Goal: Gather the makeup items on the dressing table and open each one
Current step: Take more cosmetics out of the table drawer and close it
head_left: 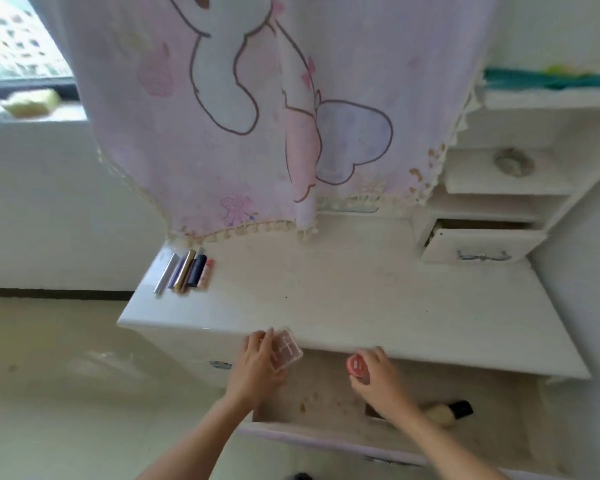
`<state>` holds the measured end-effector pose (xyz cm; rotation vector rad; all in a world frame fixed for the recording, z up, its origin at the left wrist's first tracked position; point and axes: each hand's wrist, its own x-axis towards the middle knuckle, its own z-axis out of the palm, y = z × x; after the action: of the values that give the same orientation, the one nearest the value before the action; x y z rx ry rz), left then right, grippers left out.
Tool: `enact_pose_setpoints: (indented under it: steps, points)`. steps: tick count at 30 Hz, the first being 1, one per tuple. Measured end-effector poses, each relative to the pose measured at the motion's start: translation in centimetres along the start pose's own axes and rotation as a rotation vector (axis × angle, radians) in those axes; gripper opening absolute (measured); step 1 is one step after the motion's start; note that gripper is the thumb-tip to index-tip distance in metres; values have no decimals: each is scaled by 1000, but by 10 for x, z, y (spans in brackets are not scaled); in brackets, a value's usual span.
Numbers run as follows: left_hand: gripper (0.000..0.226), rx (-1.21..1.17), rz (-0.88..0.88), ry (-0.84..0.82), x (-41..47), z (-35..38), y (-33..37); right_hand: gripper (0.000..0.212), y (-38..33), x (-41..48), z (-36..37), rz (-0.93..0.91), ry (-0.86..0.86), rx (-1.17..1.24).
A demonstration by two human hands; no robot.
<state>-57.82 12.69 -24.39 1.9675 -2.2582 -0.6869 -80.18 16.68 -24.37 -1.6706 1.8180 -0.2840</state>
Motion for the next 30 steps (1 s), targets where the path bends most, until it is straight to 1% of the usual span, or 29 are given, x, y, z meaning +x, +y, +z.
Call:
enact_pose_setpoints:
  steps: [2,4,7,10,18,22,26,30]
  points:
    - [80,-39,-36,59,8,-17,-4,38,-16,7,-8,-16,33,-2]
    - [83,-47,-53,100,17,-30,-10,40,-31,19,-13,-37,33,-41]
    - [86,-49,-66,111,35,-44,-26,45,-52,43,-18,-64,9,-124]
    - [85,-61,-56,115,57,-57,-46,46,-72,74,-23,-68,-5,-173]
    - [84,6,50,49,129,-78,-89,45,-116,154,-11,7,-54,-231]
    - [83,114,112,-1,162,-83,-105,36,-129,183,3,55,-88,-227]
    - [82,183,140,-58,190,-84,-115,26,-137,208,13,116,-65,-178]
    - [81,217,158,-92,204,-79,-124,24,-142,227,21,151,-72,-185]
